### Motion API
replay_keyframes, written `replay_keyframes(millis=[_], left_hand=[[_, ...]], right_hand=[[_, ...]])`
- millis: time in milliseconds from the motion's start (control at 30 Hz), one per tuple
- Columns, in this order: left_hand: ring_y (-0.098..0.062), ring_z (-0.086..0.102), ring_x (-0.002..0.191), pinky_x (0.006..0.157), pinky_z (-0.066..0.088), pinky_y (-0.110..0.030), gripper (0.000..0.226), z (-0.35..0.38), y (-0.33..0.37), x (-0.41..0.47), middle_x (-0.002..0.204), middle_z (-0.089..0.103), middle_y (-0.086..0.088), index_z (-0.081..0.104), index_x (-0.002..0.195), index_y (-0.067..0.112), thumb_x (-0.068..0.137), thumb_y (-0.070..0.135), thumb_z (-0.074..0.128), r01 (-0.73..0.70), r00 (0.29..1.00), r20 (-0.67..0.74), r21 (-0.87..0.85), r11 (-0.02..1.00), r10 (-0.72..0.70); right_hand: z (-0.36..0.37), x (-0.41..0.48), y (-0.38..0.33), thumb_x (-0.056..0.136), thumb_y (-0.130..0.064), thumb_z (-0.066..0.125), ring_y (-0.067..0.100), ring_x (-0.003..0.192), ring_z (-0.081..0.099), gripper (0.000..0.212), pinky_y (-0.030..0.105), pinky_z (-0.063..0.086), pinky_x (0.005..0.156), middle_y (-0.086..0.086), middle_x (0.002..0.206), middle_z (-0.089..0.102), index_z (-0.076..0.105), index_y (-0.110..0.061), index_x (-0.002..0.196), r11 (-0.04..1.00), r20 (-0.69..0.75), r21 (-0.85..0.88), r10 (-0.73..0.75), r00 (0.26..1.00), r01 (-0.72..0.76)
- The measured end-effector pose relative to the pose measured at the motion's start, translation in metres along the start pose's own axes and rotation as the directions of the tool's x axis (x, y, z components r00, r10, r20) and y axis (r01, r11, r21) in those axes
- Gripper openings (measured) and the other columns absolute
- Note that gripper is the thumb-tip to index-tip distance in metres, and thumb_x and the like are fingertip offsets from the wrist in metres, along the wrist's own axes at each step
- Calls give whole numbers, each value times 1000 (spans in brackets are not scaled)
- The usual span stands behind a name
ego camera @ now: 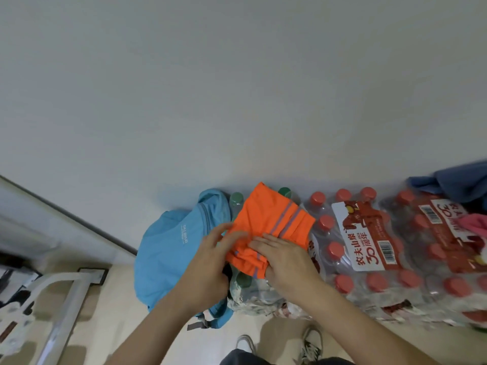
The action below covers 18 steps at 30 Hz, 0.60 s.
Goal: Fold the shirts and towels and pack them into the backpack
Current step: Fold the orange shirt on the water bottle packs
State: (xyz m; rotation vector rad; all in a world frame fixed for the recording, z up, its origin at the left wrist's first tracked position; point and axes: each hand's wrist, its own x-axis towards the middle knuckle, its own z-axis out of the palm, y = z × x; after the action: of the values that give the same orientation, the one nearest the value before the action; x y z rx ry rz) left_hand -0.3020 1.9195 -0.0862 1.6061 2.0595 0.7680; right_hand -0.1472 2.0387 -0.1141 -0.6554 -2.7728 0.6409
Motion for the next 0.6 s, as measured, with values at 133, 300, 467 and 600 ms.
replay_keyframes(millis=[133, 300, 467, 600], left_hand=[[-22, 46, 116, 89, 44, -35, 47, 4, -24, 20, 131, 55, 3, 50, 124, 32, 77, 26, 53, -304, 949, 99, 539, 786, 300], [-18, 63, 92, 75, 53, -30, 21, 1, -16, 36, 97, 66, 3, 61, 101, 19, 88, 30, 49, -468, 883, 242, 507, 724, 401], [-16, 59, 57, 49, 47, -24, 28, 7, 3, 30, 69, 61, 3, 66, 94, 16, 72, 18, 50, -525, 838, 253, 616, 588, 484], [-17, 59, 57, 48, 45, -23, 33, 6, 10, 24, 70, 61, 3, 64, 91, 16, 73, 26, 38, -482, 876, 286, 563, 671, 389]], right_hand=[[-14, 1, 6, 80, -6, 46, 2, 116, 52, 51, 12, 37, 97, -9, 125, 62, 64, -28, 122, 914, 138, 330, 200, 970, -236], [-51, -11, -2, 76, -25, 61, -1, 130, 36, 60, 21, 30, 104, -17, 135, 44, 38, -46, 127, 844, 123, 487, 188, 974, -224], [-32, -36, -25, 68, -63, 57, 18, 143, 25, 96, 45, 19, 109, -1, 157, 23, 14, -34, 149, 963, 142, -265, -6, 990, 44], [-1, -35, -9, 75, -34, 62, 17, 112, 60, 68, 41, 27, 101, -2, 126, 61, 40, -21, 137, 953, 26, -297, 71, 997, -60]])
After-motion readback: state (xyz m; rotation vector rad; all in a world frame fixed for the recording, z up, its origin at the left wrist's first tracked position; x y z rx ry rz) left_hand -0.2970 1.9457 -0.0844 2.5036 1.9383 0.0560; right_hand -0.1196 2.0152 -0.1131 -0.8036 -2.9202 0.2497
